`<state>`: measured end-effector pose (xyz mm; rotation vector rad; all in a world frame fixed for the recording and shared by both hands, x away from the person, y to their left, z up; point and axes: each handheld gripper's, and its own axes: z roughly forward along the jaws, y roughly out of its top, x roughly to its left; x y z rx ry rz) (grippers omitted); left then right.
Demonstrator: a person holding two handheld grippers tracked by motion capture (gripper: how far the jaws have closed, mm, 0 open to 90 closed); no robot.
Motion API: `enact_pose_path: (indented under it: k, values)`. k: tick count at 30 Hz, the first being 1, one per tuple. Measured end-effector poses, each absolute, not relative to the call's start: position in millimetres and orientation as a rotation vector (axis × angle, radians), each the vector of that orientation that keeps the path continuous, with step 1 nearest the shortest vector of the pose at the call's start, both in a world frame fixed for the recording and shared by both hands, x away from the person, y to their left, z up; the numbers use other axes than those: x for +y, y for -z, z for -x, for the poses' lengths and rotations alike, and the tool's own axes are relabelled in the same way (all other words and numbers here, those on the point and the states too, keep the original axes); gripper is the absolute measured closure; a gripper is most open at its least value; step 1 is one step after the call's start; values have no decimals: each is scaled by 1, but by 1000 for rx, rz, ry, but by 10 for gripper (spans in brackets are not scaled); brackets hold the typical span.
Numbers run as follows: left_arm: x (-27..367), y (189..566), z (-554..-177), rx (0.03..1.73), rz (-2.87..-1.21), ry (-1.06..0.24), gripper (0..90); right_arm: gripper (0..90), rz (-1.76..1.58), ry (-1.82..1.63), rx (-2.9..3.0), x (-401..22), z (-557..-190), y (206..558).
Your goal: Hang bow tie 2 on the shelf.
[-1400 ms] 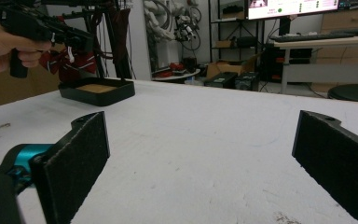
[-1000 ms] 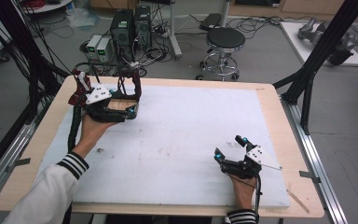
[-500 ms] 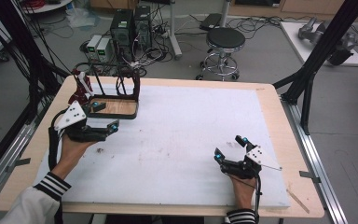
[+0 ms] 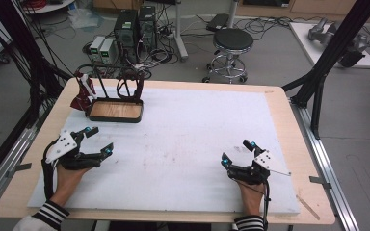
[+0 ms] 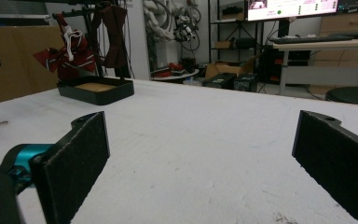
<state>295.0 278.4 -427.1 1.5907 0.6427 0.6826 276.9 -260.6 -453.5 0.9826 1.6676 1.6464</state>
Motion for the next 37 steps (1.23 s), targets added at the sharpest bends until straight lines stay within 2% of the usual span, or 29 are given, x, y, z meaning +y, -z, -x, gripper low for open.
enact_pose_path:
  k: [7, 17, 37]
  values:
    - [278, 430, -284, 621, -1541, -713, 172, 30, -976, -1647, 1671, -261, -277, 453]
    - [283, 453, -281, 658, -1503, -724, 176, 30, -979, -1644, 1669, -260, -277, 453]
    - [289, 454, -280, 676, -1460, -716, 190, 30, -975, -1639, 1668, -260, -277, 454]
